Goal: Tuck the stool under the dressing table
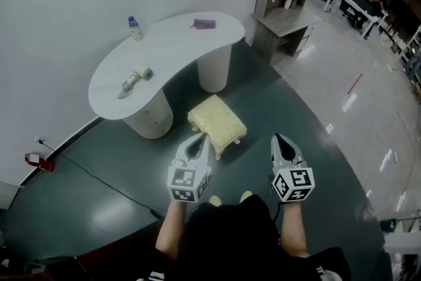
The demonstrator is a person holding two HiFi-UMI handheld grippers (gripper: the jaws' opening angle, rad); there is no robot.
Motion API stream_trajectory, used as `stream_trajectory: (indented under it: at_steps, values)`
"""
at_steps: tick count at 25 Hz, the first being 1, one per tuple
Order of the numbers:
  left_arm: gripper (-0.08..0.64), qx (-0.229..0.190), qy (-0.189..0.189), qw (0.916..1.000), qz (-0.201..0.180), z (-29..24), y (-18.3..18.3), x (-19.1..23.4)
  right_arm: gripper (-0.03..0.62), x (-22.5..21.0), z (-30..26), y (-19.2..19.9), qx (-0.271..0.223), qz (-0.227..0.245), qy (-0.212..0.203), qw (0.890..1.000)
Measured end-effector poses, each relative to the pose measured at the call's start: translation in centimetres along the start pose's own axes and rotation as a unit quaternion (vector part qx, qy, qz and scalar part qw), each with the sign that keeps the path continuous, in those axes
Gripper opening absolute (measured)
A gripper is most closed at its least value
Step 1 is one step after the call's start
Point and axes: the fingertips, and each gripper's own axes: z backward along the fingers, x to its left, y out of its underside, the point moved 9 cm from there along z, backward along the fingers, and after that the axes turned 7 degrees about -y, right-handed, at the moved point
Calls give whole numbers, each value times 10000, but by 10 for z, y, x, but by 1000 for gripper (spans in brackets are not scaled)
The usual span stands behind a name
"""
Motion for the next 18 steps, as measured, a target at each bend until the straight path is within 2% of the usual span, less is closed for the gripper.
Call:
stream_trajectory:
  at_steps: [9,18]
  values:
    - [9,-3,-543,9984,129,-12,4,26,3,-5,-59,-8,108,103,-544,9984]
    - [9,34,-1310,9910,278,-82,3,28,3,-69,-151,-21,295,205,-1361,9900]
